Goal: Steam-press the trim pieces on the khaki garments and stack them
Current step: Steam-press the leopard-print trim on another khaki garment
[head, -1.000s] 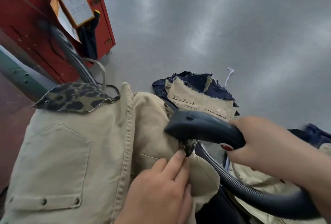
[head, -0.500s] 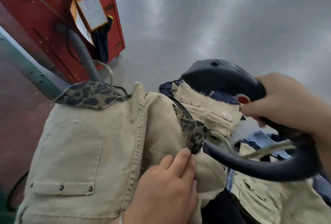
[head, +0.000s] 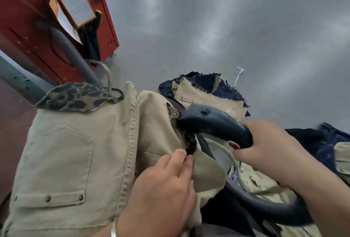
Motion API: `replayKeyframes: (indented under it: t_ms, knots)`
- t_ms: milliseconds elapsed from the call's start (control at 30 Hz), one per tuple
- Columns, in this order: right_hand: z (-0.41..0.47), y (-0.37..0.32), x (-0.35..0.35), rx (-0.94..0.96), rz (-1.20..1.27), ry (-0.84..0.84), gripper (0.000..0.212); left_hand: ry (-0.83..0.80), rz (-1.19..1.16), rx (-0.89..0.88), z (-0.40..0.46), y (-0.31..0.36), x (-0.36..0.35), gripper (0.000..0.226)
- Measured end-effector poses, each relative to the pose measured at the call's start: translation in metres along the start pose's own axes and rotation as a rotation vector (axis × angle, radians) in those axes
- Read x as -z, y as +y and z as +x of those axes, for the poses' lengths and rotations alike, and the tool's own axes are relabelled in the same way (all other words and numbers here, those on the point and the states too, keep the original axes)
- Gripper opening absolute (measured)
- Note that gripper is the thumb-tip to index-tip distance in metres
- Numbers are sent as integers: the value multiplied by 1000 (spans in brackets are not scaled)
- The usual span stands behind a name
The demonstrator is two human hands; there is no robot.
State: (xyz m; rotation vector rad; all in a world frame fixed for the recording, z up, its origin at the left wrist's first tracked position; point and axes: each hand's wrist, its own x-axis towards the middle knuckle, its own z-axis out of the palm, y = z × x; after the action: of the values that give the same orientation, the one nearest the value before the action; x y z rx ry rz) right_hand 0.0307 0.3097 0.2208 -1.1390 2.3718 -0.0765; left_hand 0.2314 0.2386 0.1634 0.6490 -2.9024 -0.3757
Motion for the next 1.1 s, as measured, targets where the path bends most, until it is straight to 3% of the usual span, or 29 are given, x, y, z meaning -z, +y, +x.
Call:
replayKeyframes:
  t_ms: [100,233,300,367,467,533,633,967,1100]
  knots:
    - [26,-8,10,-5,38,95,8,18,9,-1,-2,2,1,46]
    - [1,-2,41,69,189,126,18,81,45,27,-2,3,-2,45]
    - [-23,0,47,100,90,134,34,92,67,45,-2,4,-4,45]
    - [-36,3,40,106,-55,41,49,88,94,62,-2,6,-6,45]
    - [-41,-6,23,56,-233,-105,30,87,108,75,-2,7,-7,44]
    - [-33,-14,14,38,-300,-83,15,70,128,80,-1,6,-5,45]
    - [-17,-30,12,53,-334,-55,17,4,171,95,0,4,-1,45]
    - [73,-66,24,22,-21,108,16,-75,161,111,0,11,1,48]
    - [75,-42,39,25,176,121,13,-125,93,86,1,11,-1,48]
